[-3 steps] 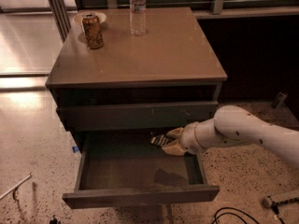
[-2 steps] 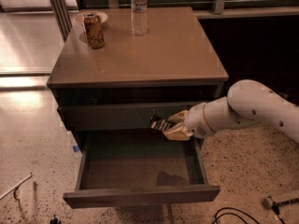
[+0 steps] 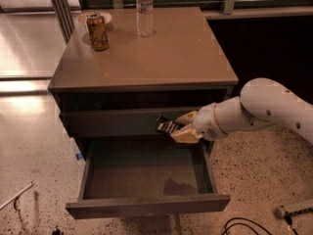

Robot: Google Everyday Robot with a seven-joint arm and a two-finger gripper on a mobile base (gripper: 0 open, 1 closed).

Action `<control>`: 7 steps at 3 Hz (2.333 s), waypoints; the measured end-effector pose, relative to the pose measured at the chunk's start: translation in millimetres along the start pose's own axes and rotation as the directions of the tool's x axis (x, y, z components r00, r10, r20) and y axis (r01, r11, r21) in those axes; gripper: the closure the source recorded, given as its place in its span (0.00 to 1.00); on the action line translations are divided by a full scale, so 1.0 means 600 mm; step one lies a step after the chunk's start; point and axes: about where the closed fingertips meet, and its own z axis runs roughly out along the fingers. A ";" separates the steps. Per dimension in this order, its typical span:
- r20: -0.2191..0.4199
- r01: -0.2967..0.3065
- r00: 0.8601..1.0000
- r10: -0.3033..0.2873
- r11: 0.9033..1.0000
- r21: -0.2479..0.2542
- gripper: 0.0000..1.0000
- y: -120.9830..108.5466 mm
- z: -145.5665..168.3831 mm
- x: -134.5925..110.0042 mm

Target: Pick rxbar chocolate from middle drawer and place on counter

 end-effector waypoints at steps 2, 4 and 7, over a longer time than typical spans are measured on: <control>0.087 0.049 0.995 -0.055 0.996 0.075 1.00 -0.015 -0.122 -0.171; 0.104 0.066 0.992 -0.076 0.993 0.097 1.00 -0.023 -0.143 -0.200; 0.108 0.074 0.990 -0.091 0.985 0.153 1.00 -0.147 -0.100 -0.254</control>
Offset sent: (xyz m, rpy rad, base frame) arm 0.0337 0.0108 0.2311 0.0928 -0.2384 -0.0341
